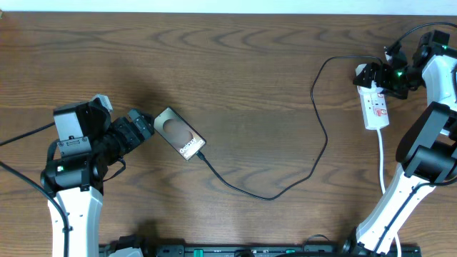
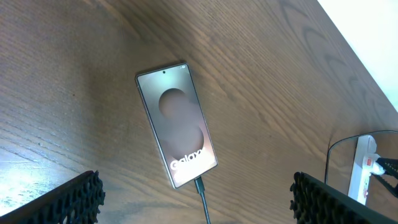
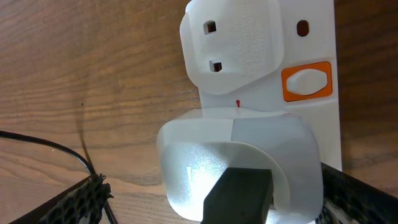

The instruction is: Plug charger to phone and switch on socket

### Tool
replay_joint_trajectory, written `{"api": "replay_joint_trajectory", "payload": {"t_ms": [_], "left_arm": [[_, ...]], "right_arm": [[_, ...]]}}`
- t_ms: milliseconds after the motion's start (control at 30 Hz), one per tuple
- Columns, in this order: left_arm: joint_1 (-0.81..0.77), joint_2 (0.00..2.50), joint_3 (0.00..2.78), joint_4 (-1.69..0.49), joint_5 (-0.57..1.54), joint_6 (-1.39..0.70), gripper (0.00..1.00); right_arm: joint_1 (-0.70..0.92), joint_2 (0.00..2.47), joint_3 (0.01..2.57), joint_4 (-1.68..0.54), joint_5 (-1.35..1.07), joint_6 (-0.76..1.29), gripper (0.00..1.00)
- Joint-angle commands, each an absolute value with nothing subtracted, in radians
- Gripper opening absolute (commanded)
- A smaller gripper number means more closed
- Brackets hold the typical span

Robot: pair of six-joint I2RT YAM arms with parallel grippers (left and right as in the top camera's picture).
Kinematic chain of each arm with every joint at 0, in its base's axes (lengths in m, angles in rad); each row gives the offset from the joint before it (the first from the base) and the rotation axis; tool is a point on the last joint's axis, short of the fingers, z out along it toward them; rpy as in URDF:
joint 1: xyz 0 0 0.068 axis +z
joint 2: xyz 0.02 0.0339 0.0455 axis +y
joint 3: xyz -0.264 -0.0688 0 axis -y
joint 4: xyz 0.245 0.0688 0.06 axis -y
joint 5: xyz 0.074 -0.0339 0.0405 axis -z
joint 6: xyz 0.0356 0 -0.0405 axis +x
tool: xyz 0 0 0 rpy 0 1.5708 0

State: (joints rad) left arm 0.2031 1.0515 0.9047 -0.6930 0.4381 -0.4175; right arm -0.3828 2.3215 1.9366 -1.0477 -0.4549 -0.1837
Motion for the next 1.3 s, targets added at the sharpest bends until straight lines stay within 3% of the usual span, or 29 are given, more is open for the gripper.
{"api": "replay_joint_trajectory", "payload": {"t_ms": [0, 433, 1267], "left_arm": [[0.208, 1.052, 0.902, -0.696, 0.425, -0.400, 0.96], [0.208, 1.052, 0.902, -0.696, 0.425, -0.400, 0.96], [0.208, 1.052, 0.903, -0.711, 0.425, -0.400, 0.96]], "right_arm": [[-0.337, 2.391, 1.917, -1.062, -0.560, -0.161, 0.99], [-0.336, 2.390, 1.930, -1.077, -0.364, -0.128, 0.99], [-0.342, 2.388, 2.049, -1.171, -0.373, -0.128, 0.99]]}}
